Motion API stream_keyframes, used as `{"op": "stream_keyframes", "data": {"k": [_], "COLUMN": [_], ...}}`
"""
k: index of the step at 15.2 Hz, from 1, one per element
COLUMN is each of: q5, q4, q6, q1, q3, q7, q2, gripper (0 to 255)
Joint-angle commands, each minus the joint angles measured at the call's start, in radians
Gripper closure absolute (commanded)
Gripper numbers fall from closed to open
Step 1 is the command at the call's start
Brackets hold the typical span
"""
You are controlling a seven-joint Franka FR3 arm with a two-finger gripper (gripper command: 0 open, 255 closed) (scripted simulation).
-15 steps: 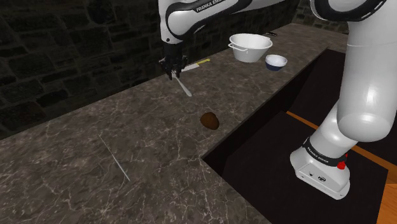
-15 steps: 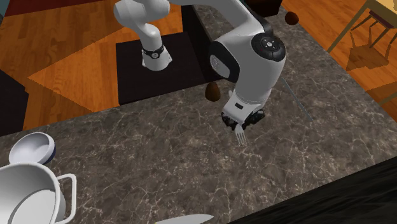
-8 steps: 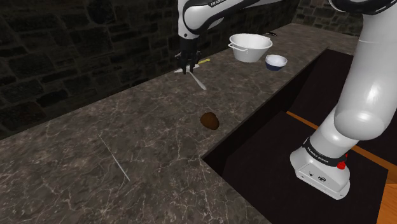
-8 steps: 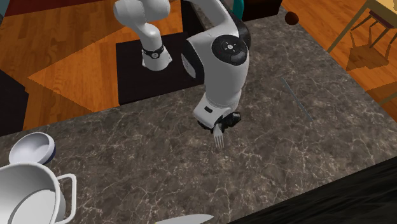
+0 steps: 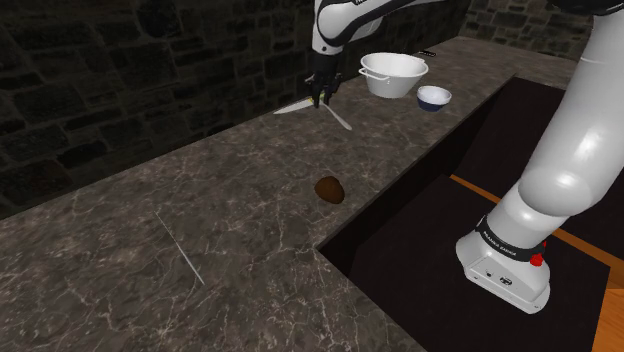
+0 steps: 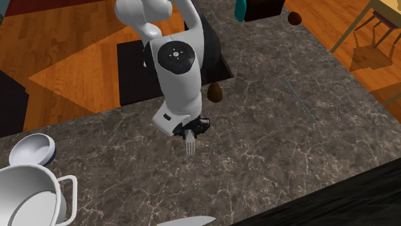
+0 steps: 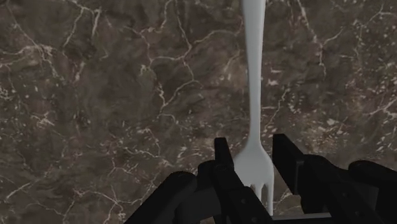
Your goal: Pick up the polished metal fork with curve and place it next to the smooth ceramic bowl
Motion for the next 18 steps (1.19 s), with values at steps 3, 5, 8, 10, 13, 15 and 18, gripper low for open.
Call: {"op": "stream_keyframes", "data": {"k": [3, 5, 8, 10, 13, 15, 18], "q5": [0.021, 0.028, 0.038, 0.044, 0.053, 0.058, 0.066], "q4": [-0.047, -0.058, -0.064, -0.062, -0.051, -0.038, -0.009], "q6": [0.012, 0.014, 0.015, 0.013, 0.009, 0.004, -0.006], "q1": [-0.06, -0.088, -0.129, -0.156, -0.197, -0.224, -0.264], "q3": [-0.032, -0.049, -0.075, -0.092, -0.119, -0.136, -0.162], "q7": [-0.101, -0.149, -0.221, -0.269, -0.34, -0.387, -0.456], "q2": [-0.037, -0.045, -0.051, -0.05, -0.043, -0.034, -0.013], "gripper": [255, 255, 255, 255, 255, 255, 255]}}
